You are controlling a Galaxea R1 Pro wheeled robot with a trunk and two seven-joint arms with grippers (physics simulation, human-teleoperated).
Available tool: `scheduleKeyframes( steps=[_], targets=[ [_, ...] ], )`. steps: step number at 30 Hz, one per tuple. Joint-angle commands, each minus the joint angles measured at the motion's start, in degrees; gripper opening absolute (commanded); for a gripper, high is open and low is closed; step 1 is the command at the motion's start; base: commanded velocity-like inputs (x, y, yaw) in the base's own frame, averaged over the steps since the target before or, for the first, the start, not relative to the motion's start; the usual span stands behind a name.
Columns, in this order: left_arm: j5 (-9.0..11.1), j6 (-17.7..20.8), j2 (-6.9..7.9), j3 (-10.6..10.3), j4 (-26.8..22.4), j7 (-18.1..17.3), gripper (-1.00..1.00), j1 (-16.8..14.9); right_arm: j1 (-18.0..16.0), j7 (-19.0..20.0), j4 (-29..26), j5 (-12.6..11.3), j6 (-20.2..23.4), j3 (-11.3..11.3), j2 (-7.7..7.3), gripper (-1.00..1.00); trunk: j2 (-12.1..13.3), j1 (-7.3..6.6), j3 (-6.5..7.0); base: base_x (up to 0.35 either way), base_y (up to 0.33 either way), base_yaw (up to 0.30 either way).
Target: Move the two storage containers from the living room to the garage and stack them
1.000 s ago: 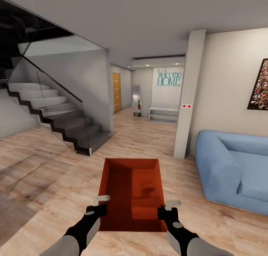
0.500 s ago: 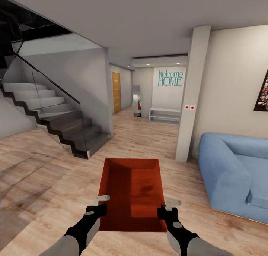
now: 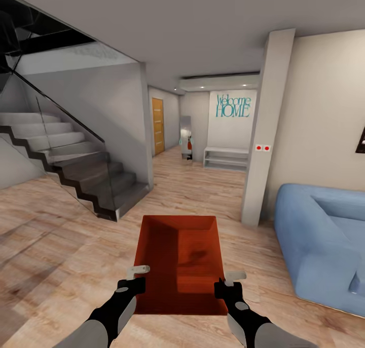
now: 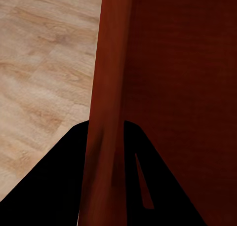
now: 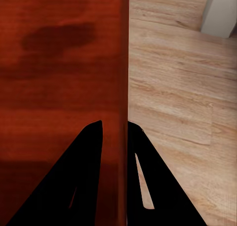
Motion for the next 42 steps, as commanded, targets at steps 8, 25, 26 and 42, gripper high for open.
scheduleKeyframes(
  steps=[8, 25, 26, 42],
  targets=[
    [0.6, 0.4, 0.07, 0.5, 0.1, 0.3, -1.0, 0.0, -0.1, -0.3, -0.2, 0.5, -0.6, -2.3, -0.15, -1.0, -0.1, 0.05, -0.1, 0.322, 0.0, 0.0],
    [0.6, 0.4, 0.06, 0.4, 0.1, 0.3, -1.0, 0.0, -0.1, -0.3, -0.2, 0.5, -0.7, -2.3, -0.07, -1.0, -0.1, 0.05, -0.1, 0.321, 0.0, 0.0],
    [0.6, 0.4, 0.07, 0.4, 0.1, 0.3, -1.0, 0.0, -0.1, -0.3, -0.2, 0.5, -0.7, -2.3, -0.06, -1.0, -0.1, 0.05, -0.1, 0.321, 0.0, 0.0],
    [0.6, 0.4, 0.11, 0.4, 0.1, 0.3, -1.0, 0.0, -0.1, -0.3, -0.2, 0.5, -0.7, -2.3, -0.06, -1.0, -0.1, 0.05, -0.1, 0.321, 0.0, 0.0]
  ],
)
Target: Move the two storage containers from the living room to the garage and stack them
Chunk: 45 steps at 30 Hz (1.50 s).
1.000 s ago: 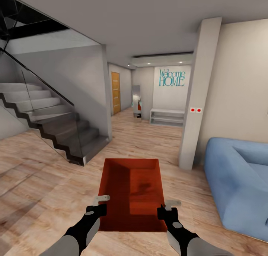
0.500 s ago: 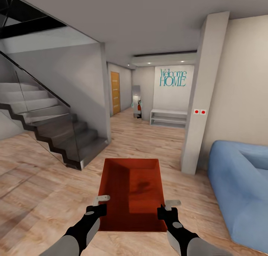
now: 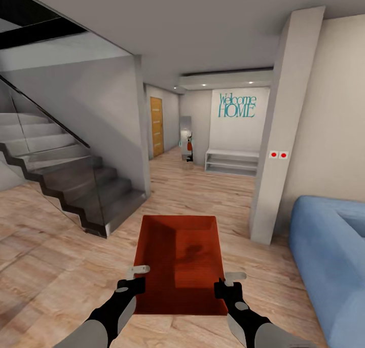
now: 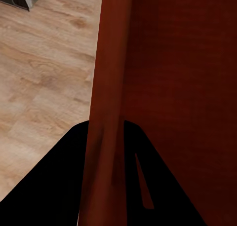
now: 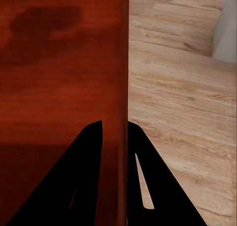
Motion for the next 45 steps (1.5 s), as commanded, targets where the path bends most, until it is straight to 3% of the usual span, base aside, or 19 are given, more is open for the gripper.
scheduleKeyframes(
  steps=[1, 45],
  targets=[
    [0.6, 0.4, 0.04, 0.4, 0.1, 0.4, -1.0, 0.0, -0.1, -0.3, -0.2, 0.6, -0.7, -2.4, -0.1, -1.0, -0.1, 0.05, -0.1, 0.321, 0.0, 0.0],
    [0.6, 0.4, 0.05, 0.4, 0.0, 0.4, -1.0, 0.0, -0.1, -0.3, -0.2, 0.6, -0.7, -2.4, -0.17, -1.0, -0.1, 0.05, -0.1, 0.321, 0.0, 0.0]
  ],
)
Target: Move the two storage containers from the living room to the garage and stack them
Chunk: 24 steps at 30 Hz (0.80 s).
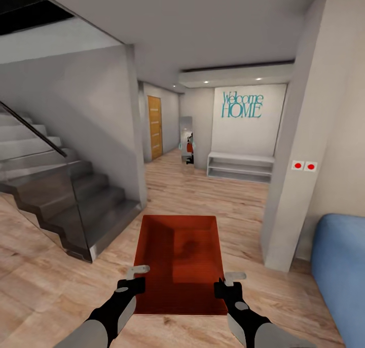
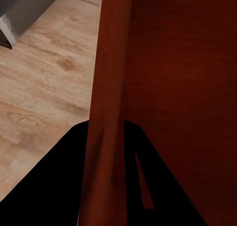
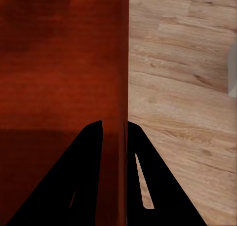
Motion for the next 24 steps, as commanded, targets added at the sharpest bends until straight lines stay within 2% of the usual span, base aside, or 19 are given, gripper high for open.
scheduleKeyframes(
  steps=[1, 24],
  targets=[
    [0.6, 0.4, 0.04, 0.5, 0.1, 0.4, -1.0, 0.0, -0.1, -0.3, -0.2, 0.7, -0.6, -2.4, -0.18, -1.0, -0.1, 0.05, -0.1, 0.322, 0.0, 0.0],
    [0.6, 0.3, 0.05, 0.5, 0.1, 0.4, -1.0, 0.0, -0.1, -0.3, -0.2, 0.7, -0.6, -2.4, -0.12, -1.0, -0.1, 0.05, -0.1, 0.321, 0.0, 0.0]
  ],
)
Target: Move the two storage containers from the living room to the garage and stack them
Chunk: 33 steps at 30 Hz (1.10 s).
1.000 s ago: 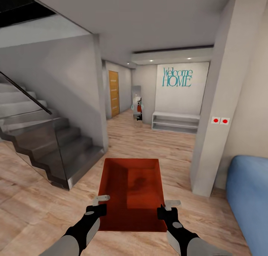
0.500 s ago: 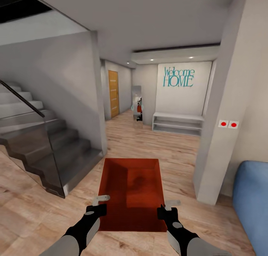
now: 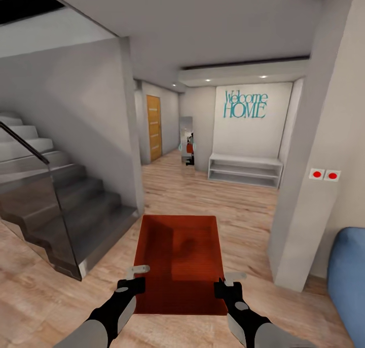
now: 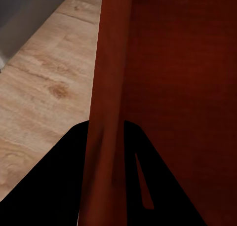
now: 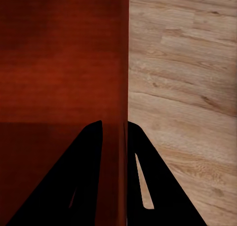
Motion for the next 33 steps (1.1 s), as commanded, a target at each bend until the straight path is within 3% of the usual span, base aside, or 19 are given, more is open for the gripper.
scheduleKeyframes(
  steps=[1, 33],
  targets=[
    [0.6, 0.4, 0.04, 0.5, 0.1, 0.4, -1.0, 0.0, -0.1, -0.3, -0.2, 0.7, -0.6, -2.4, -0.12, -1.0, -0.1, 0.05, -0.1, 0.321, 0.0, 0.0],
    [0.6, 0.3, 0.04, 0.5, 0.1, 0.4, -1.0, 0.0, -0.1, -0.3, -0.2, 0.7, -0.6, -2.4, -0.2, -1.0, -0.1, 0.05, -0.1, 0.321, 0.0, 0.0]
  ],
)
